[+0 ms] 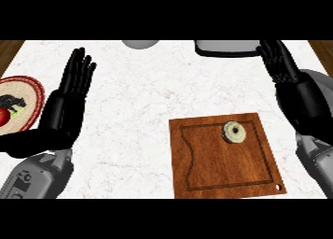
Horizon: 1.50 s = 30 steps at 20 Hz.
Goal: Pick the cupcake from the cutting board and place it in the pan
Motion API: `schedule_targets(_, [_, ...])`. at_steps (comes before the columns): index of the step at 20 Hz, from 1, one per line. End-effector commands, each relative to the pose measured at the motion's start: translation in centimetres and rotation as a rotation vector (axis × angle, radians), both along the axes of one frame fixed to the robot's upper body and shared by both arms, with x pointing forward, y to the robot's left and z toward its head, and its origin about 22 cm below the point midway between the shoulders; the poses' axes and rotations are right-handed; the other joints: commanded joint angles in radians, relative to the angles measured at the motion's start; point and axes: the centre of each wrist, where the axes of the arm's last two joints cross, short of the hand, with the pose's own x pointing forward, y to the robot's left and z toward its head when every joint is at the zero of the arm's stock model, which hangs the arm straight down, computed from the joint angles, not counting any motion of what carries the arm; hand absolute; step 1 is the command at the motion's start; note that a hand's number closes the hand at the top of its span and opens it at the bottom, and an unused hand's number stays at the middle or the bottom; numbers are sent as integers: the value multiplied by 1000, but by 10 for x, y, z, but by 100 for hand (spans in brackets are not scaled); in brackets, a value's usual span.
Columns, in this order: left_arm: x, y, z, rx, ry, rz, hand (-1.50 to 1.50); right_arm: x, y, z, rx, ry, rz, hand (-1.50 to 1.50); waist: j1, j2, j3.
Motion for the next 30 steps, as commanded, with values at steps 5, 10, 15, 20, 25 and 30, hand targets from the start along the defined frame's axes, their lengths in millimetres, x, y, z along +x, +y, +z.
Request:
schedule_targets(5, [-30, 11, -59, 43, 150, -15, 0, 8, -53, -16, 228, 50, 92, 150, 10, 15, 0])
schedule_targets(10, [-42, -7, -88, 26, 237, -22, 0, -51, -113, -87, 73, 219, -305, -150, -31, 9, 0])
schedule_targets(15, [-47, 17, -98, 18, 243, -19, 0, -81, -149, -78, -130, 187, -251, -150, -10, 10, -1])
schedule_targets(20, [-46, -5, -108, 16, 256, -62, 0, -64, -134, -40, -275, 192, -217, -150, 0, 11, -2])
schedule_targets(25, [-36, 6, -99, 22, 229, -61, 0, -37, -127, -17, -469, 274, -169, -150, 20, 16, -2])
schedule_targets(30, [-38, -7, -98, 29, 254, -80, 0, -26, -78, -19, -652, 399, -116, -150, 30, 16, -3])
